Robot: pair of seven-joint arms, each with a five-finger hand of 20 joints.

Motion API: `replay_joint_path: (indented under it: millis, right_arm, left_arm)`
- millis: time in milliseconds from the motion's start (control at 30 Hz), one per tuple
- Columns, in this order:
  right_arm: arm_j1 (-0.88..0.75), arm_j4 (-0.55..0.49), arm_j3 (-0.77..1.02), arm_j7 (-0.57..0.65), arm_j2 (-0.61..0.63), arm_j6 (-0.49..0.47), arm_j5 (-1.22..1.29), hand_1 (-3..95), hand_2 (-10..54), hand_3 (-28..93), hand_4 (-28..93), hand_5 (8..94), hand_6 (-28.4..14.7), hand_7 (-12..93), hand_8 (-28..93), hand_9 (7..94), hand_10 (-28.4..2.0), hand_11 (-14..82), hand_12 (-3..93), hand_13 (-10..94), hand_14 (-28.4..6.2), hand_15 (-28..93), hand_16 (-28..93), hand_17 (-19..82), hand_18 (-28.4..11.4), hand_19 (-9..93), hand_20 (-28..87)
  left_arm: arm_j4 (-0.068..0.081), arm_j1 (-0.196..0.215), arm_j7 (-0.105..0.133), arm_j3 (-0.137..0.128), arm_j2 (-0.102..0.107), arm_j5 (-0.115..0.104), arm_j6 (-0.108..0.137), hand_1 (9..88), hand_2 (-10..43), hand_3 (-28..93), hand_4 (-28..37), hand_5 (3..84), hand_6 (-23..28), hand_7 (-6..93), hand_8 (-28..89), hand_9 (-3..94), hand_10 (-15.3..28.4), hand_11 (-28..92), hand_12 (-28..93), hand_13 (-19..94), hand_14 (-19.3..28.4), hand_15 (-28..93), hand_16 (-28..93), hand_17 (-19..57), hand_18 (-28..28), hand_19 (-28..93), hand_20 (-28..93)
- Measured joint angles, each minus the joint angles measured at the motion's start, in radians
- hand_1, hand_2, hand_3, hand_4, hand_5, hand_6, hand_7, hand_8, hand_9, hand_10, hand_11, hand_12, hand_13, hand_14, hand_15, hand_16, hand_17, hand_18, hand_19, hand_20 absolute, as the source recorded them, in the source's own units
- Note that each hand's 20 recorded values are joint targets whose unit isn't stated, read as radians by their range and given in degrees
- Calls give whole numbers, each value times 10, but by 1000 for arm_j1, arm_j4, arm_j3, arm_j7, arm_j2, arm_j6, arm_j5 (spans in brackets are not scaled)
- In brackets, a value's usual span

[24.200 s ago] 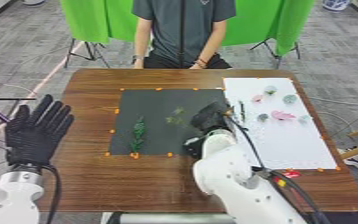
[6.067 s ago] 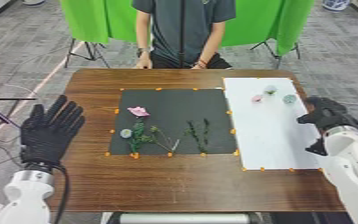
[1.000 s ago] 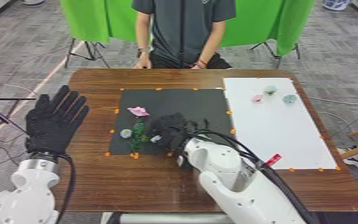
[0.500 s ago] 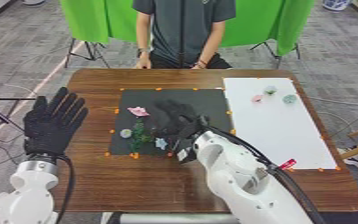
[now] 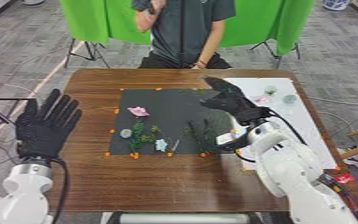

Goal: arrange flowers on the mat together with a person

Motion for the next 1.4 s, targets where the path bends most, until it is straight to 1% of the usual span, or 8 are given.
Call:
replay_joint_path:
  millis: [167, 333, 400, 533, 667, 800, 933, 1400]
  right_arm:
    - [-101, -27, 163, 3, 23, 47, 99, 193, 32, 738, -264, 309, -83, 95, -81, 297, -183, 65, 146, 284, -164, 296, 111, 143, -188, 545, 75]
    - [-188, -63, 289, 35, 28, 105, 167, 195, 71, 760, -269, 309, -72, 117, -91, 294, -165, 71, 144, 263, -142, 260, 111, 125, -174, 490, 56]
    - [-222, -60, 335, -14, 30, 147, 269, 189, 82, 764, -272, 306, -67, 123, -96, 294, -156, 69, 139, 255, -125, 221, 104, 122, -168, 462, 55]
    - [-304, -52, 419, -194, 34, 216, 466, 174, 93, 769, -274, 287, -57, 118, -101, 279, -123, 56, 112, 234, -106, 149, 73, 123, -147, 399, 47]
    - [-368, -52, 477, -230, 34, 217, 493, 153, 102, 772, -278, 279, -42, 116, -105, 277, -119, 54, 82, 215, -79, 125, 32, 128, -110, 341, 36]
    - [-389, -46, 480, -232, 33, 231, 485, 143, 106, 775, -281, 283, -40, 118, -107, 276, -118, 58, 75, 209, -73, 129, 13, 131, -99, 329, 37]
    - [-362, -23, 428, -230, 35, 266, 485, 141, 108, 775, -282, 289, -39, 120, -107, 277, -118, 61, 71, 207, -72, 136, 0, 130, -97, 328, 38]
    - [-317, -9, 374, -225, 38, 269, 477, 146, 108, 788, -278, 301, -38, 125, -108, 280, -116, 65, 72, 210, -76, 149, -14, 130, -98, 327, 42]
  left_arm:
    - [-3, 23, 11, -26, -4, -1, 0, 272, 111, 721, -283, 452, 64, 91, -97, 387, 133, 162, 45, 283, 121, 196, -67, -17, 107, 230, 95]
    - [-4, 37, 23, -46, -8, -2, 0, 271, 110, 723, -283, 452, 64, 92, -97, 387, 132, 163, 46, 283, 121, 197, -66, -17, 107, 230, 96]
    - [-4, 37, 26, -48, -8, -2, 0, 272, 110, 723, -283, 452, 63, 92, -97, 387, 133, 162, 46, 283, 121, 197, -66, -18, 107, 230, 97]
    - [-1, 28, 29, -48, -8, -3, -2, 270, 112, 719, -283, 451, 64, 92, -97, 387, 132, 162, 47, 283, 121, 196, -66, -17, 107, 229, 96]
    - [-1, 27, 43, -53, -6, -5, -7, 235, 147, 670, -283, 451, 65, 89, -97, 386, 133, 159, 46, 282, 122, 193, -65, -18, 107, 229, 98]
    - [0, 20, 59, -49, -3, -17, -22, 230, 149, 652, -283, 450, 64, 86, -96, 385, 134, 154, 46, 281, 124, 191, -64, -18, 108, 227, 98]
    - [0, 17, 62, -49, -1, -22, -27, 224, 145, 670, -283, 449, 63, 85, -95, 385, 133, 154, 48, 281, 122, 188, -63, -18, 108, 226, 98]
    - [-8, 44, 44, -67, -9, -11, -25, 244, 118, 717, -283, 447, 62, 86, -95, 385, 131, 154, 50, 281, 120, 186, -62, -18, 108, 224, 98]
